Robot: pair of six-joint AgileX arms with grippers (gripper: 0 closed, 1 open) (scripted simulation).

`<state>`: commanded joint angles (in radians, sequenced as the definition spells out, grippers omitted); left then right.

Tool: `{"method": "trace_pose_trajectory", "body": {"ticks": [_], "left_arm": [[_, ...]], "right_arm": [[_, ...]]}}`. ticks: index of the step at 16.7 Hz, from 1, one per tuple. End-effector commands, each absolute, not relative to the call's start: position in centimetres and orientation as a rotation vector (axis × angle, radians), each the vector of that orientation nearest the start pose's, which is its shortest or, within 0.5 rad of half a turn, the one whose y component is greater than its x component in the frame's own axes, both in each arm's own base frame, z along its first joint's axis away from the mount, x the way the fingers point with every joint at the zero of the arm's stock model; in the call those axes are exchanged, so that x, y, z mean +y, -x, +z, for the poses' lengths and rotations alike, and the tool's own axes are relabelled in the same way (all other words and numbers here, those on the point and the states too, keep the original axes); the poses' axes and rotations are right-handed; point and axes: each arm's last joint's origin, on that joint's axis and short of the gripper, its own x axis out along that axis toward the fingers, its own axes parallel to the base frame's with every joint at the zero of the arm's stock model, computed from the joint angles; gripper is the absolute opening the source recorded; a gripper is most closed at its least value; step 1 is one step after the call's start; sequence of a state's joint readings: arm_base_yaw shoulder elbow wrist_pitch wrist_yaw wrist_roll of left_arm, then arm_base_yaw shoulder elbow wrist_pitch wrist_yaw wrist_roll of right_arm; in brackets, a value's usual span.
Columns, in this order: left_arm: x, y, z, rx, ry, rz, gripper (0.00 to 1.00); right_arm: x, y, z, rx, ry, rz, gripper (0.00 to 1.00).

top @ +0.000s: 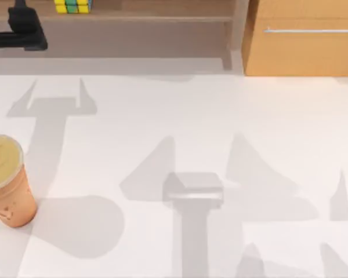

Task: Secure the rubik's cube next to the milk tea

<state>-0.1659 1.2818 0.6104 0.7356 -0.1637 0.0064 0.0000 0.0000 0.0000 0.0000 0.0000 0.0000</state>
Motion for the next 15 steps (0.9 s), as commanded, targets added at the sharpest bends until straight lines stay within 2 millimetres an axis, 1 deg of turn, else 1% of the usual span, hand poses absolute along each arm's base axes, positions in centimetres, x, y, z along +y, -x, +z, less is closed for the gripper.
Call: {"method": "trace_pose_trajectory", "body": {"ticks": [2, 3, 5, 7, 10, 12, 15], "left_arm": [[-5.4, -31.4, 23.1, -0.032, 0.016, 0.006, 1.0], [-6.1, -33.0, 21.9, -0.021, 0.014, 0.003, 1.0], [-7.5, -35.5, 19.4, -0.007, 0.01, -0.004, 1.0], [-8.6, -37.2, 17.2, 0.001, 0.005, -0.011, 1.0], [-9.7, -38.5, 15.2, 0.001, 0.0, -0.018, 1.0], [-9.8, -38.7, 14.8, 0.0, 0.0, -0.02, 1.0], [-9.8, -38.7, 14.8, 0.0, 0.0, -0.02, 1.0]], "right_arm": [[-0.1, -10.6, 16.0, 0.0, 0.0, 0.0, 1.0], [-0.1, -10.6, 16.0, 0.0, 0.0, 0.0, 1.0], [-0.1, -10.6, 16.0, 0.0, 0.0, 0.0, 1.0], [-0.1, -10.6, 16.0, 0.0, 0.0, 0.0, 1.0], [-0.1, -10.6, 16.0, 0.0, 0.0, 0.0, 1.0], [-0.1, -10.6, 16.0, 0.0, 0.0, 0.0, 1.0], [-0.1, -10.6, 16.0, 0.0, 0.0, 0.0, 1.0]]}}
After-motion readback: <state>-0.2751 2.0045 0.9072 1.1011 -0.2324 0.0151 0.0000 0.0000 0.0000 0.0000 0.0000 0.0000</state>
